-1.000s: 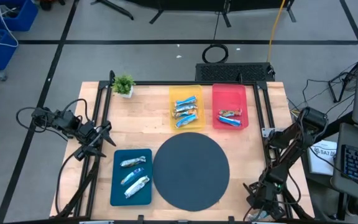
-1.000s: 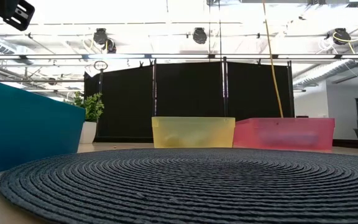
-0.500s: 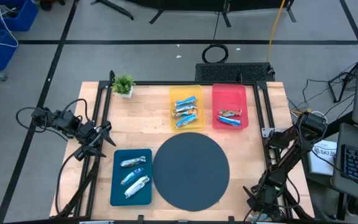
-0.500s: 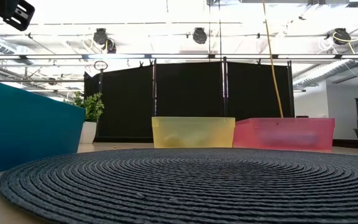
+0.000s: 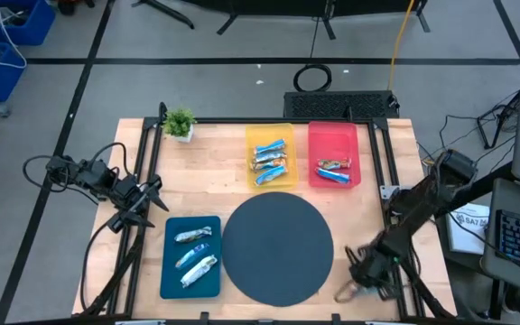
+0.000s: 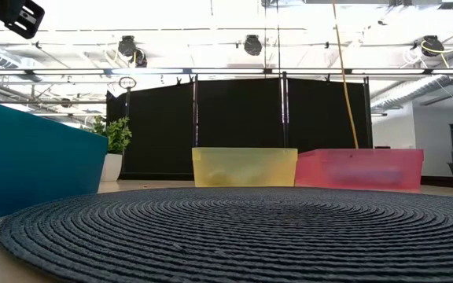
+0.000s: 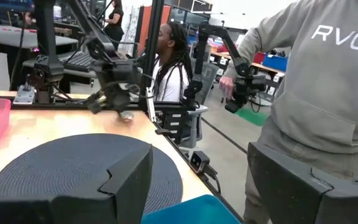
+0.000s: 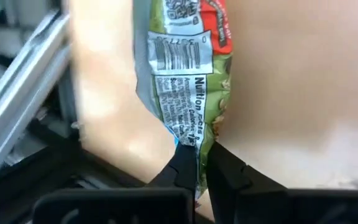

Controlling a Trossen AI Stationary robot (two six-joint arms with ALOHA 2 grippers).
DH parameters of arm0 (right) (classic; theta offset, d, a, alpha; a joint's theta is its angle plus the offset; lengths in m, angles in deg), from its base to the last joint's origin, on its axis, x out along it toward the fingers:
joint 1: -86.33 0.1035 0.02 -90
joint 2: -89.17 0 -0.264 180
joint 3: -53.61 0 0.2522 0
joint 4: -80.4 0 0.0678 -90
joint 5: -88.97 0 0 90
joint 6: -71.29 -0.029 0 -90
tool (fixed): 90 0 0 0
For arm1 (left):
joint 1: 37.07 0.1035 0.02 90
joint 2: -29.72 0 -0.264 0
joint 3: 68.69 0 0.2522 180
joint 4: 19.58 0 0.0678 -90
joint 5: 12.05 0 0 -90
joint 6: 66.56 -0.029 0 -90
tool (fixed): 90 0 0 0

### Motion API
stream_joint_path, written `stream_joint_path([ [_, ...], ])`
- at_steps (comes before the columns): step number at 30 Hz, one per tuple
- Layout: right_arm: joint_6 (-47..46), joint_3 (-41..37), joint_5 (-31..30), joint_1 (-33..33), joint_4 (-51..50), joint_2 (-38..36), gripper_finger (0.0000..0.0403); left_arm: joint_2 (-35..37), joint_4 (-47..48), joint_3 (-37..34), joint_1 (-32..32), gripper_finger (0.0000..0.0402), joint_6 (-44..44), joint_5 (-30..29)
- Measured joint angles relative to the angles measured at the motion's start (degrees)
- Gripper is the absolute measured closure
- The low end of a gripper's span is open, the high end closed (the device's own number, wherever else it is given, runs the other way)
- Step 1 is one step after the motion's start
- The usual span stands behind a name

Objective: Pick and place Granola Bars by type
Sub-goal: Put the red granola bar into the red bin

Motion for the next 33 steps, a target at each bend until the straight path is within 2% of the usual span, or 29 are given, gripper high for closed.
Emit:
stream_joint_path([
  [5,4.1,1.4,-1.3,-9.9,-15.1,-9.4,0.0395,0.0,0.0,0.0,0.0,0.0133,0.0,0.0],
  [9,8.7,6.3,-5.8,-20.7,-31.0,-15.9,0.0397,0.0,0.0,0.0,0.0,0.0133,-0.3,0.0],
  [12,12.7,14.0,-10.2,-30.0,-40.9,-18.2,0.0398,0.0,0.0,0.0,0.0,0.0133,-0.4,0.0],
  [17,25.1,29.5,-20.5,-46.6,-54.8,-16.8,0.0398,0.0,-1.2,0.0,0.0,0.0133,-0.4,0.1],
  [21,36.5,36.5,-23.3,-63.2,-57.2,-14.0,0.0399,0.0,-1.8,0.0,0.0,0.0133,-0.4,0.1],
  [25,48.2,37.3,-25.4,-77.3,-53.8,-10.2,0.0399,0.0,-1.8,0.0,0.0,0.0133,-0.3,0.1],
  [29,58.9,37.3,-30.2,-86.1,-47.6,-3.4,0.04,0.0,-1.8,0.0,0.0,0.0133,0.4,0.1],
  [33,66.8,37.3,-33.3,-91.7,-43.0,3.7,0.04,0.0,-1.7,0.0,0.0,0.0133,1.7,0.1],
])
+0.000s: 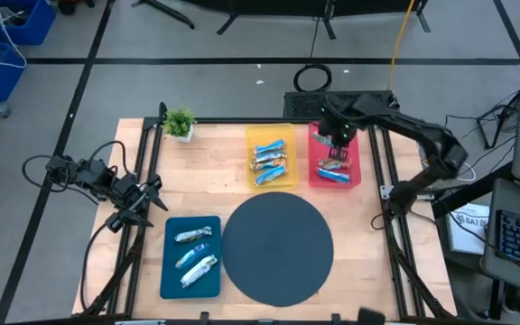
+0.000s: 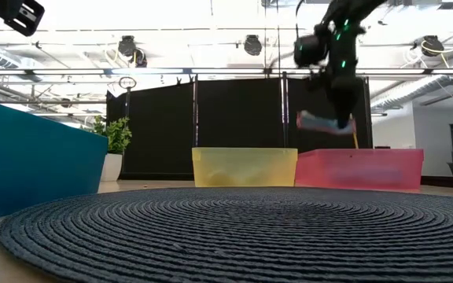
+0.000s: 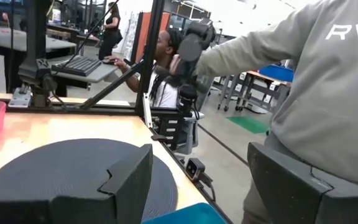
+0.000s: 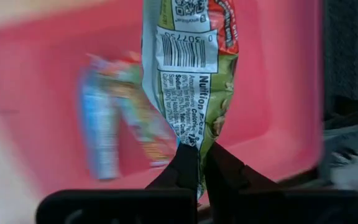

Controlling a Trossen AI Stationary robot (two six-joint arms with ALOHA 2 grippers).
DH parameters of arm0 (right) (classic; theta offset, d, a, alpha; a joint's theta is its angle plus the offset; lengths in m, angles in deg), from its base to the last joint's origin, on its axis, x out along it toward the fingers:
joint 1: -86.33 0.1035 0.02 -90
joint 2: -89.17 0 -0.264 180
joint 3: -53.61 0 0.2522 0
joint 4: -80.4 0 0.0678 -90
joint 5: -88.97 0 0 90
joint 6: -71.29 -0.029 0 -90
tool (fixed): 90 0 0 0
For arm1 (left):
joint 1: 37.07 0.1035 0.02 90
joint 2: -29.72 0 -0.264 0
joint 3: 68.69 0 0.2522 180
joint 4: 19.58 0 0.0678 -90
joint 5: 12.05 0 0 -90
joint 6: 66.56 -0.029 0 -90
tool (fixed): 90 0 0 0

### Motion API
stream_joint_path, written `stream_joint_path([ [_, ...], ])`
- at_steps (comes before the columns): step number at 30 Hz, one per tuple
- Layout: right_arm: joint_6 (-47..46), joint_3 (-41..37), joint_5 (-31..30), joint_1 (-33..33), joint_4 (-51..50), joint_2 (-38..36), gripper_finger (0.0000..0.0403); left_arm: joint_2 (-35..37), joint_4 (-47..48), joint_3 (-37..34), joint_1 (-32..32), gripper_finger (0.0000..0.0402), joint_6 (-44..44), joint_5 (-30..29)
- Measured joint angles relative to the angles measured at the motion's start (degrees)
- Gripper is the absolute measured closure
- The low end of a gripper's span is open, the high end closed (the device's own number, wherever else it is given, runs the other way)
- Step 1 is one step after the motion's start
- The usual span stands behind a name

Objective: Pick and place Granola Bars by type
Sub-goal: Put the red granola bar into the red bin, then return to Home Position

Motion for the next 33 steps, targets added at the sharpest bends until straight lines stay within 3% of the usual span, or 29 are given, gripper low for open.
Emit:
stream_joint_path([
  [3,5.1,0.0,-3.3,-3.2,2.3,4.2,0.04,0.0,0.0,0.0,0.0,0.0133,0.7,0.0],
  [11,9.1,-0.8,-2.3,-10.2,6.9,11.2,0.04,0.0,0.0,0.0,0.0,0.0133,-0.1,0.0],
  [19,9.6,-9.0,-1.4,-12.4,9.1,12.7,0.0396,1.9,-0.5,0.0,0.0,0.0133,-12.1,-0.4],
  [23,11.8,-11.2,3.0,-11.6,10.3,10.5,0.035,1.8,1.2,0.1,0.3,0.0133,-13.1,-5.2],
  [27,12.8,-11.4,3.0,-10.6,12.1,7.9,0.0287,1.8,3.4,0.1,1.2,0.0133,-12.6,-13.5],
  [33,8.2,-11.4,3.2,-9.1,15.6,3.2,0.0216,1.8,0.5,-0.5,3.0,0.0133,-13.6,-14.5],
])
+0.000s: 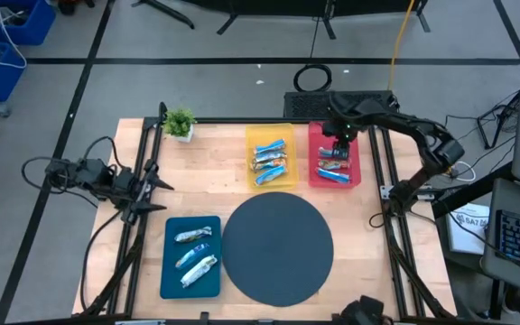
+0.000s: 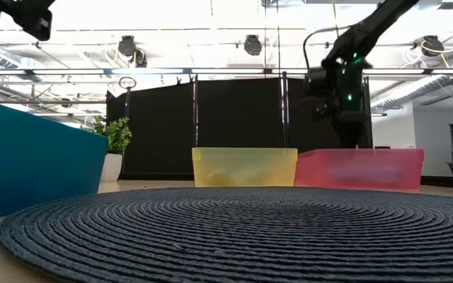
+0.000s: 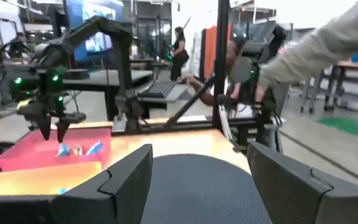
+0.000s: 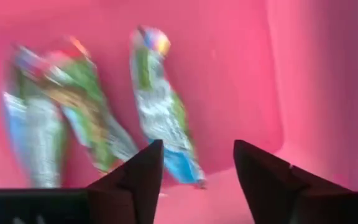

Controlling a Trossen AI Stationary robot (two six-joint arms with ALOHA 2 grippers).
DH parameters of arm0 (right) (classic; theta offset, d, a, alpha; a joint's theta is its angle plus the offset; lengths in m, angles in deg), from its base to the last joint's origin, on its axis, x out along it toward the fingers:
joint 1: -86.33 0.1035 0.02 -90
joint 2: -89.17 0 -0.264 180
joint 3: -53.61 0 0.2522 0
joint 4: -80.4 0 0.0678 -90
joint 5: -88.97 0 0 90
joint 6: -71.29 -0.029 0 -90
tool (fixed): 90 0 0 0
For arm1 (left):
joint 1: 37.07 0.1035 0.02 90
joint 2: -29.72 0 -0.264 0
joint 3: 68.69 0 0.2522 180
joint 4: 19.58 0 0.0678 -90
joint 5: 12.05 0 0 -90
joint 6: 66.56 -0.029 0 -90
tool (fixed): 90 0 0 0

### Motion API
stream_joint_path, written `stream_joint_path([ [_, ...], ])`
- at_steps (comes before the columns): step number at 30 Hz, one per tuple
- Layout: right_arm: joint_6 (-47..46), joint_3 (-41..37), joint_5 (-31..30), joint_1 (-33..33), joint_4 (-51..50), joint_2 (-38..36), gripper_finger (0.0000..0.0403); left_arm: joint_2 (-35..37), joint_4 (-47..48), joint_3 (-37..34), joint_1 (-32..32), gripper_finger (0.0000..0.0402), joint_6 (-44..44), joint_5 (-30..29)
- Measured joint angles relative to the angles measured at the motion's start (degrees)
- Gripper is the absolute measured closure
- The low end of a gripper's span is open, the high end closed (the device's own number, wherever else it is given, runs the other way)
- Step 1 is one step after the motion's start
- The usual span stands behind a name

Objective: Pick and place Granola Bars by type
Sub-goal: Return to Home Position

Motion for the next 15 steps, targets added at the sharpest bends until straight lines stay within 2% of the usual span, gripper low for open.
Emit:
stream_joint_path([
  [2,-4.4,0.0,4.0,0.6,-0.2,-2.7,0.0205,0.0,-0.9,-1.1,0.6,0.0133,1.6,0.1],
  [5,-11.7,0.0,14.1,1.6,-0.4,-7.9,0.0196,0.0,-4.2,-5.5,1.7,0.0133,4.7,1.3],
  [10,-24.1,0.0,24.7,5.2,-0.4,-20.3,0.0193,0.0,-21.5,-15.8,4.2,0.0133,5.9,8.8],
  [13,-31.8,-0.6,29.7,8.9,6.5,-28.7,0.0193,0.0,-31.6,-20.6,6.1,0.0133,6.9,10.6],
  [15,-37.8,-2.3,31.6,12.1,14.0,-34.4,0.0193,0.0,-33.1,-22.2,7.6,0.0133,9.3,10.6],
])
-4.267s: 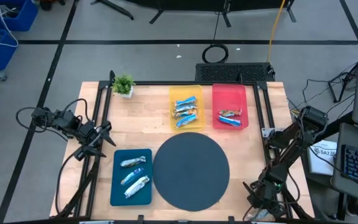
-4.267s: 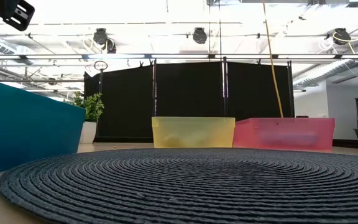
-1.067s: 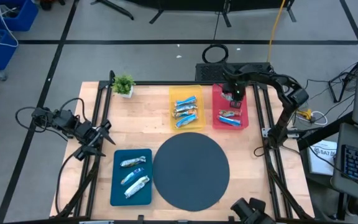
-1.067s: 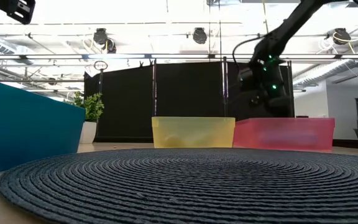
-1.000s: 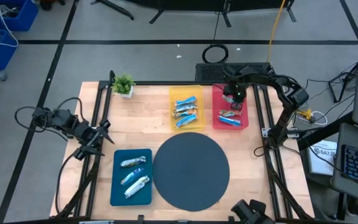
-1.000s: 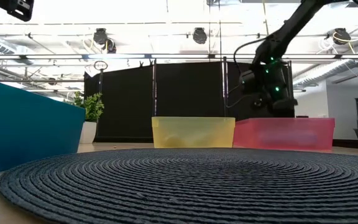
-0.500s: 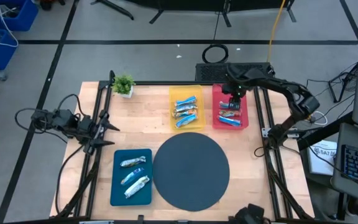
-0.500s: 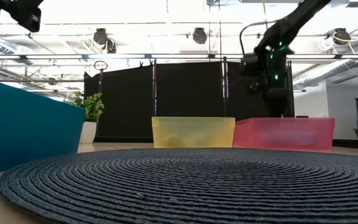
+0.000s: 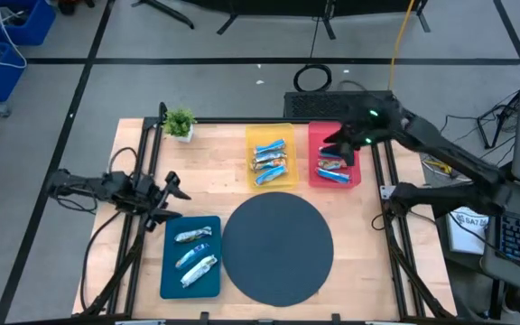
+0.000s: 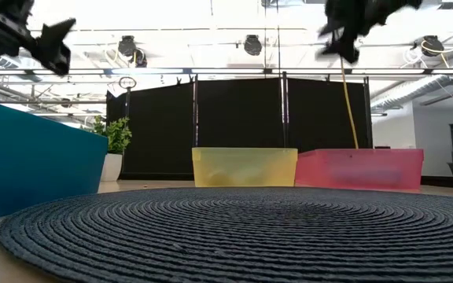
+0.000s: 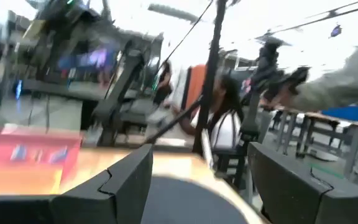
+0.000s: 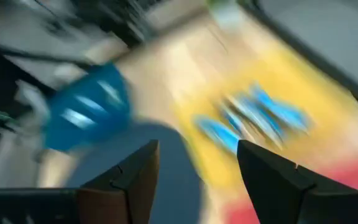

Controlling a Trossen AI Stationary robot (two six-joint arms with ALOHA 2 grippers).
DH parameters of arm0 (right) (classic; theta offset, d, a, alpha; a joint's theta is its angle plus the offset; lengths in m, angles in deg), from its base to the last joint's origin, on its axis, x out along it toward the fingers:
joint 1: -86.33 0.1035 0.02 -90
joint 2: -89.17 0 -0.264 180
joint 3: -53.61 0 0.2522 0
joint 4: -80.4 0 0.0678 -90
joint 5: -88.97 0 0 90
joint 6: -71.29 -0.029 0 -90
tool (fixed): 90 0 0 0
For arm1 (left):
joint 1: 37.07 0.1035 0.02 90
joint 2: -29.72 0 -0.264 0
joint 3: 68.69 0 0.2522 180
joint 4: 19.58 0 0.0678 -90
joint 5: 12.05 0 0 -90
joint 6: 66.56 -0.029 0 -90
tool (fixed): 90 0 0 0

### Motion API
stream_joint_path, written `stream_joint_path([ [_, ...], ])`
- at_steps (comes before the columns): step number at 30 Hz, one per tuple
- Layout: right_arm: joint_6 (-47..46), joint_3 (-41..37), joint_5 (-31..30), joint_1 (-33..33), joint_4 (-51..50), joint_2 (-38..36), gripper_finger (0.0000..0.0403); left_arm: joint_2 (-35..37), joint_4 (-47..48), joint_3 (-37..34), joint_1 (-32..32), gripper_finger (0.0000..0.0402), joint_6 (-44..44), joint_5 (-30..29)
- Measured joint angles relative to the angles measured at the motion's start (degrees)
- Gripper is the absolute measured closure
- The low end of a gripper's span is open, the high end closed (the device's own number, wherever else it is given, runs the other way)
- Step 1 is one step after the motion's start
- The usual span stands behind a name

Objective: Pick and place Granola Bars by type
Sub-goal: Return to Home Position

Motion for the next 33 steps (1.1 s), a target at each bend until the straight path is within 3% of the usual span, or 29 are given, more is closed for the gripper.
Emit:
stream_joint_path([
  [9,-12.9,-16.2,1.3,16.6,32.5,-20.0,0.0193,-0.1,3.8,2.7,7.1,0.0133,0.8,5.9],
  [16,-19.7,-37.4,1.2,25.4,61.6,-23.9,0.0193,-0.1,4.1,2.6,12.5,0.0133,1.1,12.1],
  [20,-21.7,-45.9,-0.7,28.0,72.9,-23.7,0.0197,0.0,2.4,2.7,13.9,0.0133,1.1,13.8],
  [23,-21.5,-49.2,-2.3,29.8,78.1,-23.8,0.0196,-0.1,2.4,2.6,14.5,0.0133,2.5,14.3],
  [29,-17.5,-50.1,-3.8,34.5,78.4,-23.9,0.0195,-0.1,2.1,2.6,14.5,0.0133,3.1,14.8],
  [33,-12.7,-50.1,-14.6,41.6,76.1,-23.9,0.0195,-0.1,1.6,2.7,14.5,0.0133,4.0,14.6],
])
